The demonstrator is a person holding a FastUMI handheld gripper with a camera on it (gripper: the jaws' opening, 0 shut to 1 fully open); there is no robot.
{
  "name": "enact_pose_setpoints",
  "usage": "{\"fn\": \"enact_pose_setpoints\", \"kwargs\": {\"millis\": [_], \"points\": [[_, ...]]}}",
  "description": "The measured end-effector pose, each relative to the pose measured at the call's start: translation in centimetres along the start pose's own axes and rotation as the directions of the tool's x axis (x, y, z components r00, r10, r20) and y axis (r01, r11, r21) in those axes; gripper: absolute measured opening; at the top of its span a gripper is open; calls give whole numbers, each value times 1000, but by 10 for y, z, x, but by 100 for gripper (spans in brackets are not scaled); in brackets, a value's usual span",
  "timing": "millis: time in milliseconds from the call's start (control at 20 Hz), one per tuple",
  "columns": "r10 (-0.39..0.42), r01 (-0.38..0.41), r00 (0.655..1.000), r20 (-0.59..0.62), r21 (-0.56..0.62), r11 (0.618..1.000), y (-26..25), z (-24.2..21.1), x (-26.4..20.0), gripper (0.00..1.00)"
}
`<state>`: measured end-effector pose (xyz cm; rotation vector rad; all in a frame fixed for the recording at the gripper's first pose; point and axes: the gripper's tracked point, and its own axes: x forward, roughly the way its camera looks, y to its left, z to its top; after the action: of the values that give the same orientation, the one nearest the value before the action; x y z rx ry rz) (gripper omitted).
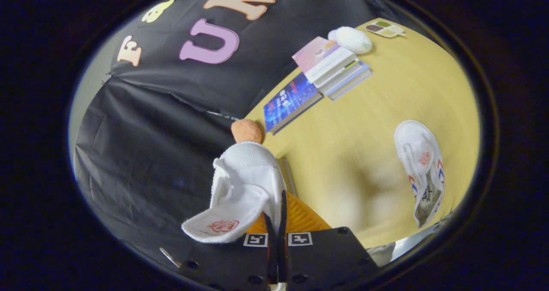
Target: Open the storage box then place both shoes into the box .Put the left shoe in first, then the right shoe, with the right side of both shoes facing outward in a uniform manner.
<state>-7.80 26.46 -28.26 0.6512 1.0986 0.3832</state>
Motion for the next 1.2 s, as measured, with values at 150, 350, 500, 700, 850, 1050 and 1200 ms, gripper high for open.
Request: {"fn": "enact_pose_setpoints", "kwargs": {"millis": [150, 350, 500, 700, 850, 1050, 1200], "points": [[80, -80, 997, -25, -20, 997, 54, -6, 3, 3], [154, -157, 985, -80, -26, 987, 112, -25, 27, 3], [158, -161, 981, -110, -22, 987, 137, -45, 59, 3], [101, -105, 985, -137, -17, 994, 157, -71, 109, 3], [13, -16, 995, -103, -33, 999, 154, -81, 153, 4], [-101, 98, 994, -45, -70, 993, 136, -92, 198, 4], [-152, 149, 988, -37, -80, 986, 123, -98, 222, 4]]}}
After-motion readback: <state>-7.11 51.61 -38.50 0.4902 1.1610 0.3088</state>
